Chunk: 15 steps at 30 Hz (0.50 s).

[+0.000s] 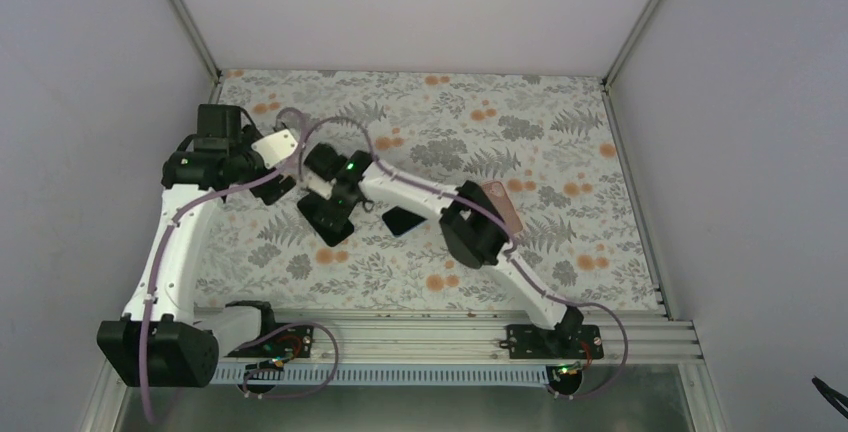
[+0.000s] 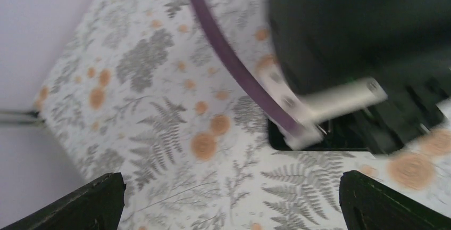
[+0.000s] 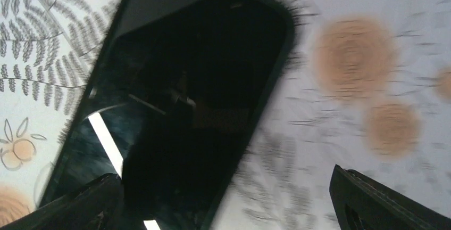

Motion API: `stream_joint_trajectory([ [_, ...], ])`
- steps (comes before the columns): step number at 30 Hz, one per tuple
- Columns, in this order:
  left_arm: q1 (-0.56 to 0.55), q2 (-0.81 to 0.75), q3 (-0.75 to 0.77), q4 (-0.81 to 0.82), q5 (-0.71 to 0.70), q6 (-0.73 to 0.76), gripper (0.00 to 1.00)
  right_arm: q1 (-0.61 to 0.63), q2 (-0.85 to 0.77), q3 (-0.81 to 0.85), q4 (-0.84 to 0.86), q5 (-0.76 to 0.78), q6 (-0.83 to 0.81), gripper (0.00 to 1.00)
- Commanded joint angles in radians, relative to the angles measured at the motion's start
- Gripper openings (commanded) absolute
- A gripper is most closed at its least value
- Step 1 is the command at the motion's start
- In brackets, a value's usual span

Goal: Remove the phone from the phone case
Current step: Pick up the phone at the center of the board.

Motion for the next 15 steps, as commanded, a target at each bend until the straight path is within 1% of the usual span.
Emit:
stream_joint_trajectory([
  [1, 0.051, -0.029, -0.010, 0.129, -0.065, -0.066, 1.00, 0.078, 0.053, 0.037, -0.036, 0.220, 0.172, 1.00],
  [3, 0.068, -0.028, -0.010, 0.145, -0.066, -0.075, 1.00, 0.086, 0.025, -0.015, 0.004, 0.181, 0.202, 1.00],
  [6, 0.087, -0.022, -0.006, 0.146, -0.068, -0.080, 1.00, 0.092, -0.017, -0.074, 0.062, 0.167, 0.218, 1.00],
  [11, 0.112, -0.025, -0.032, 0.155, -0.063, -0.069, 1.00, 0.092, -0.004, -0.061, 0.040, 0.124, 0.239, 1.00],
  [15, 0.124, -0.022, -0.056, 0.160, -0.054, -0.064, 1.00, 0.093, 0.002, -0.064, 0.045, 0.123, 0.244, 1.00],
])
